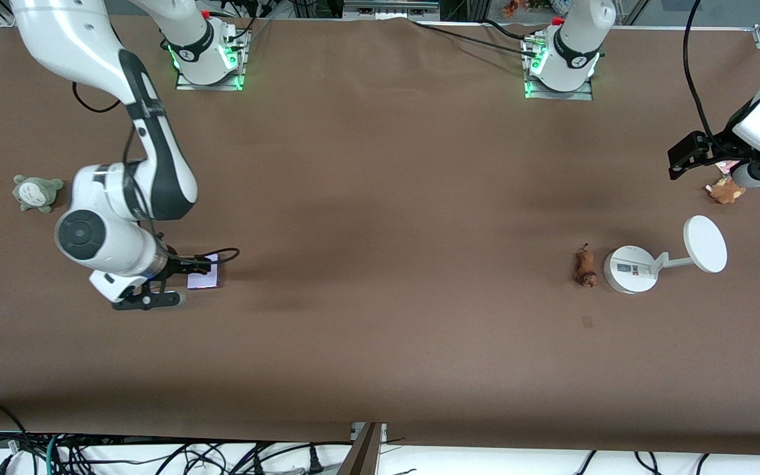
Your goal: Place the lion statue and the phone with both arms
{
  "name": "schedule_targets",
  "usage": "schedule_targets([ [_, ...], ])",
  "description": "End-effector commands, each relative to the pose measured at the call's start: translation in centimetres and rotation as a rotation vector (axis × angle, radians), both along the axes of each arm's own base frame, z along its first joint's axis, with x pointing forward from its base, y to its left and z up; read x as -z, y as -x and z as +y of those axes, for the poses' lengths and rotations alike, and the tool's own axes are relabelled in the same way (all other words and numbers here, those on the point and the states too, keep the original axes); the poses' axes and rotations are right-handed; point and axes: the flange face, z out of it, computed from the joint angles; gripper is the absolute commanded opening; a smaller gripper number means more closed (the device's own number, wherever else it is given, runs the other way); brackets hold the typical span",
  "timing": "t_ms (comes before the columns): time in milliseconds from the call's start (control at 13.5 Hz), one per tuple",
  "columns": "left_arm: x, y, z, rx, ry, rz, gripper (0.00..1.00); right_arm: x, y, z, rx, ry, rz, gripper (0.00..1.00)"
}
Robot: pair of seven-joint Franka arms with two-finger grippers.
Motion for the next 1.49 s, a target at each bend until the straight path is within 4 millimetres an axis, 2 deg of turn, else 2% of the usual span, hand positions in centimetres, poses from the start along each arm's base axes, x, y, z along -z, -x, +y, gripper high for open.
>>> schedule_targets([
  [0,-0.2,0.3,-0.1,0.018,0.022,0.003,1.00,-6.3,-1.2,-1.6,-0.034,0.020,0.042,1.00],
  [149,-0.3,0.3,-0.1,0.018,0.022,0.002,1.00,-10.0,-1.0,-4.0,-0.044,0.031,0.083,1.00],
  [223,-0.3,0.3,-0.1,0.018,0.022,0.002,1.00,-12.7,-0.6,-4.9,-0.025,0.026,0.087,1.00],
  [297,-0.3,0.3,-0.1,0.018,0.022,0.002,1.00,-16.1,0.3,-5.3,-0.006,0.015,0.048,1.00],
  [372,-0.3,0.3,-0.1,0.018,0.022,0.002,1.00,-17.7,1.1,-6.1,0.002,0.004,0.043,1.00],
  [446,-0.3,0.3,-0.1,0.018,0.022,0.002,1.00,-20.3,2.8,-7.1,0.012,-0.014,0.033,1.00],
  [669,-0.3,0.3,-0.1,0.018,0.022,0.002,1.00,-24.0,6.8,-7.4,-0.005,-0.047,0.005,1.00],
  [818,-0.3,0.4,-0.1,0.018,0.022,0.003,1.00,-27.9,9.7,-9.8,0.022,-0.060,-0.047,1.00],
  [892,-0.3,0.4,-0.2,0.020,0.022,0.003,1.00,-28.5,11.2,-10.1,0.030,-0.068,-0.061,1.00],
  [1041,-0.3,0.4,-0.3,0.021,0.022,0.003,1.00,-28.5,12.2,-10.3,0.025,-0.071,-0.050,1.00],
  [1412,-0.3,0.4,-0.6,0.024,0.022,0.003,1.00,-27.9,10.8,-11.3,0.040,-0.056,-0.024,1.00],
])
